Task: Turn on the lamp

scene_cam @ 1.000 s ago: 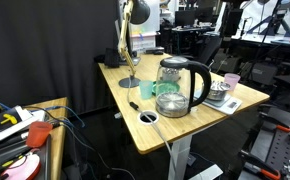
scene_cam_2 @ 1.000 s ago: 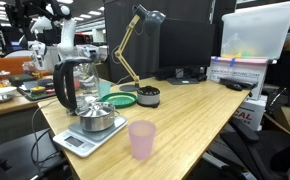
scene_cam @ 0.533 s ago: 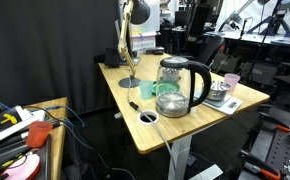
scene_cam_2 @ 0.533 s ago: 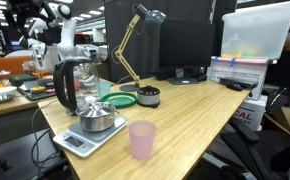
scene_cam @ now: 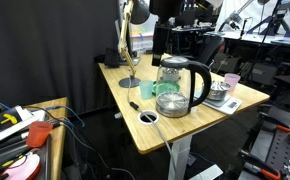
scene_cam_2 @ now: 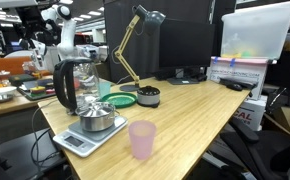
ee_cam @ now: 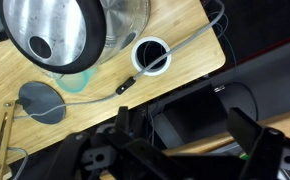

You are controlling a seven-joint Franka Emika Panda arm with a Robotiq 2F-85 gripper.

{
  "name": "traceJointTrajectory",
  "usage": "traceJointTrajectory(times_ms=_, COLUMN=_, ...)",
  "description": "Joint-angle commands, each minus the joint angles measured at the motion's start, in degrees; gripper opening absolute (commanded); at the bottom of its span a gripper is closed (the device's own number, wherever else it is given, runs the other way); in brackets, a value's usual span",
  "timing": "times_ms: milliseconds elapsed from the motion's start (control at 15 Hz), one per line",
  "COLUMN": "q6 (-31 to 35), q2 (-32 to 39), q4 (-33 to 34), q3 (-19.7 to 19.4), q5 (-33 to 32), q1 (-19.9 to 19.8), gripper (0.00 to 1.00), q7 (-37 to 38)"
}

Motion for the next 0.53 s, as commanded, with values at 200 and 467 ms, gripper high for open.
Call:
traceJointTrajectory(times_ms=200, q6=-0.1, q2=-0.2, q4=0.1, q3=0.3, q5=0.1, q1=-0.2, gripper=1.00, q7=-0.1)
traceJointTrajectory(times_ms=467, q6=0.3, q2=3.6, q4=3.3, q3=0.2, q5=-3.1, q1=-0.9, gripper=1.00, q7=-1.1)
